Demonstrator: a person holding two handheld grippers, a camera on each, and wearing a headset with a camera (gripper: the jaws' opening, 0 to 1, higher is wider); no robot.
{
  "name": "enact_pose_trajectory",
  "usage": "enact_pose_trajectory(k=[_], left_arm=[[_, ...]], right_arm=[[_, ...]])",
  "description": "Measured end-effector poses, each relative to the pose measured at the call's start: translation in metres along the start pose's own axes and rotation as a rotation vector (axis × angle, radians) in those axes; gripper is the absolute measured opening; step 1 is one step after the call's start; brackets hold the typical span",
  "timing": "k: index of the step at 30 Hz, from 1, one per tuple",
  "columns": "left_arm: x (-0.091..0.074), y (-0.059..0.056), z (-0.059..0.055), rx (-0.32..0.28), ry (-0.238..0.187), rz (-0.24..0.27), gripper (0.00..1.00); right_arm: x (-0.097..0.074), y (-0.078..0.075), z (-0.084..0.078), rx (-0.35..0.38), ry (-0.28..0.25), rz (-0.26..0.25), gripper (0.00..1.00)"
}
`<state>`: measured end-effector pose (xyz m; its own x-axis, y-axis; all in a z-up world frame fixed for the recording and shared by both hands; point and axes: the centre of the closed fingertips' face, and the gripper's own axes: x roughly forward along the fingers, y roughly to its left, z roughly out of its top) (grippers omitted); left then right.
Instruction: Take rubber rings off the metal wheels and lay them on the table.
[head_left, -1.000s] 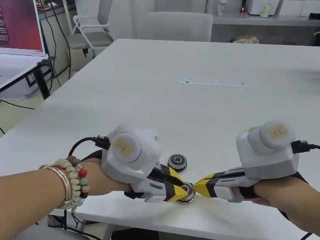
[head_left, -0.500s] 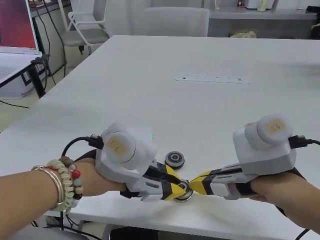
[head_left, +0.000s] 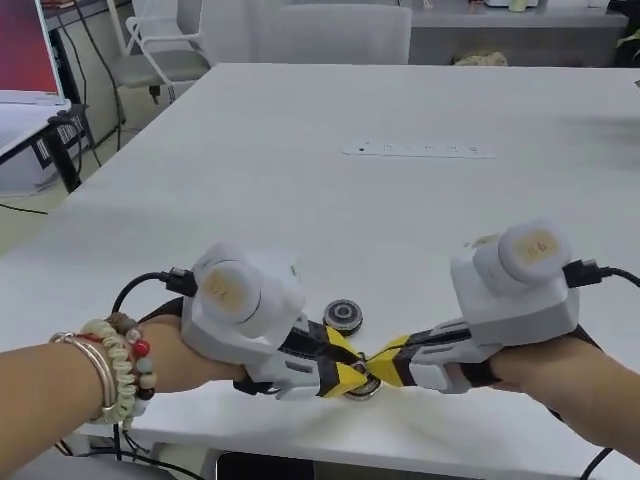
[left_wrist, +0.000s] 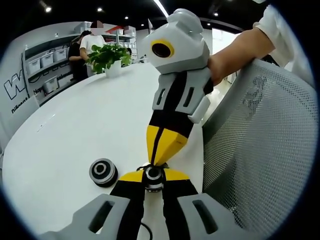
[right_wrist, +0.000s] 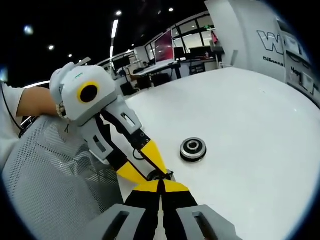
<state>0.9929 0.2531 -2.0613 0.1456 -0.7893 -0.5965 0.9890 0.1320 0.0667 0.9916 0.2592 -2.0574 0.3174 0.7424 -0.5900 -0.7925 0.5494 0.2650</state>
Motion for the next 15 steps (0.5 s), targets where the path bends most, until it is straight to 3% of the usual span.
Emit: enact_pose_trajectory(k=[2, 3, 4, 6, 15], left_arm=[[0.002, 0.002, 0.002, -0.002, -0.001, 0.001, 0.07], [0.002, 0.002, 0.002, -0.001, -0.001, 0.000, 0.07], [0.003, 0.002, 0.002, -0.002, 0.000, 0.000, 0.07], [0.003, 0.002, 0.002, 0.013, 0.001, -0.002, 0.07], [0.006, 0.004, 0.004, 0.019, -0.007, -0.029, 0.08]], right_arm=[[0.000, 0.003, 0.011, 0.005, -0.041, 0.016, 0.00], [0.001, 0.003, 0.012, 0.000, -0.027, 0.009, 0.00], [0.001, -0.004, 0.006, -0.038, 0.023, -0.026, 0.00], [0.005, -0.007, 0.002, -0.067, 0.041, -0.037, 0.00], [0.003, -0.016, 0.001, -0.002, 0.050, -0.037, 0.00]])
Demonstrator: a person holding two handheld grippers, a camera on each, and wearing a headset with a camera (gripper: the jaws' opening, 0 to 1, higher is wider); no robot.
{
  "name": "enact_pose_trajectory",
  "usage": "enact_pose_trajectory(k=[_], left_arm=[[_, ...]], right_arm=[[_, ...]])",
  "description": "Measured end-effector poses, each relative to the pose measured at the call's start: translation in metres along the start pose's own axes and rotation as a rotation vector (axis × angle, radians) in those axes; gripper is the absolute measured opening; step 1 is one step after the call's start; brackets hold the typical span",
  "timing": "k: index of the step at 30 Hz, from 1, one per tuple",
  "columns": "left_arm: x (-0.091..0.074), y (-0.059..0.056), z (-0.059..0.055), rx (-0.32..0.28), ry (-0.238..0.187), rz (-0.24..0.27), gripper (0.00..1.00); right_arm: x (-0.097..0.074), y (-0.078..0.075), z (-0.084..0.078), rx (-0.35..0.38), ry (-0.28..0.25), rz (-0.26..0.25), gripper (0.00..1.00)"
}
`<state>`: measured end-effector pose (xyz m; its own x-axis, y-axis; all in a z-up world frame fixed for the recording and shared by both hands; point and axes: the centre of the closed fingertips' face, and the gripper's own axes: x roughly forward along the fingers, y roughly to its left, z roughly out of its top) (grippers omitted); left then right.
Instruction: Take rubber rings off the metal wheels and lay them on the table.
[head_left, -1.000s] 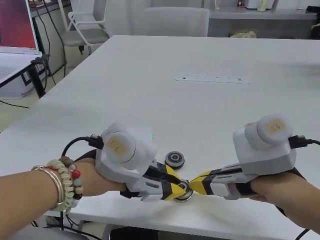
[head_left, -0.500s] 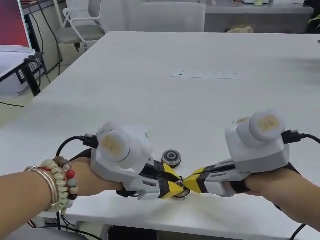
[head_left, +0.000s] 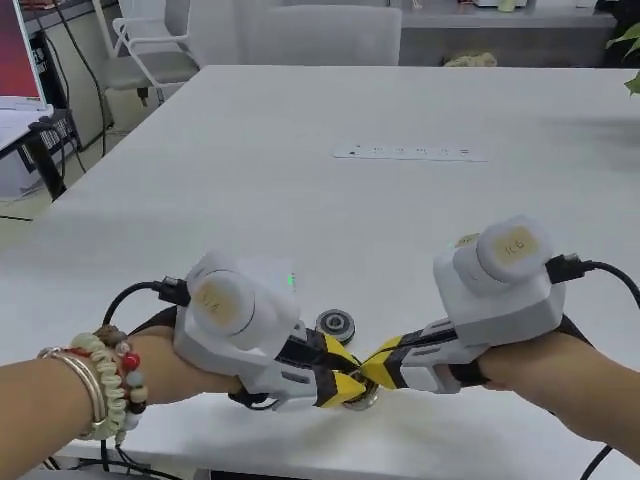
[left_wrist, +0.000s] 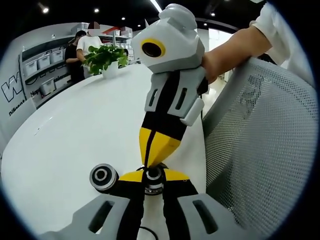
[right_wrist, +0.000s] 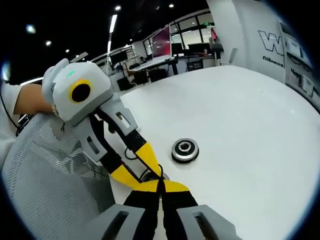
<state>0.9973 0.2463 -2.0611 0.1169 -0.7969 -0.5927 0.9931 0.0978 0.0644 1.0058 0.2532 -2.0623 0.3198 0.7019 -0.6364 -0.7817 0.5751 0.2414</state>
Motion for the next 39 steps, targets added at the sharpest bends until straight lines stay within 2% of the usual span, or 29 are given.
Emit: enact_pose_trajectory(k=[10, 20, 22, 24, 26, 30, 32, 34, 36, 39], left_arm=[[0.002, 0.001, 0.001, -0.002, 0.008, -0.021, 0.08], [0.001, 0.004, 0.005, -0.004, -0.003, -0.011, 0.09], [-0.001, 0.006, 0.012, 0.006, -0.035, -0.003, 0.12], [-0.004, 0.010, 0.023, -0.017, -0.086, 0.010, 0.15], [-0.008, 0.014, 0.029, 0.002, -0.112, 0.029, 0.17], [-0.015, 0.020, 0.027, -0.009, -0.118, 0.043, 0.27], [-0.022, 0.023, 0.029, -0.005, -0.131, 0.058, 0.31], [-0.028, 0.023, 0.030, -0.016, -0.146, 0.052, 0.34], [-0.036, 0.025, 0.030, -0.030, -0.165, 0.049, 0.37], [-0.049, 0.034, 0.031, -0.080, -0.200, 0.074, 0.39]], right_arm=[[-0.001, -0.005, 0.000, 0.033, 0.011, 0.003, 0.00], [-0.004, -0.009, 0.007, 0.053, -0.016, 0.005, 0.00], [-0.004, -0.010, 0.008, 0.053, -0.018, 0.001, 0.00], [-0.005, -0.013, 0.010, 0.056, -0.027, -0.006, 0.00], [-0.006, -0.013, 0.012, 0.056, -0.031, -0.007, 0.00], [-0.006, -0.012, 0.012, 0.056, -0.035, -0.004, 0.00], [-0.006, -0.011, 0.013, 0.054, -0.039, -0.001, 0.00], [-0.007, -0.010, 0.016, 0.062, -0.050, 0.006, 0.00], [-0.007, -0.008, 0.019, 0.070, -0.061, 0.010, 0.00], [-0.007, -0.005, 0.024, 0.084, -0.082, 0.020, 0.00]])
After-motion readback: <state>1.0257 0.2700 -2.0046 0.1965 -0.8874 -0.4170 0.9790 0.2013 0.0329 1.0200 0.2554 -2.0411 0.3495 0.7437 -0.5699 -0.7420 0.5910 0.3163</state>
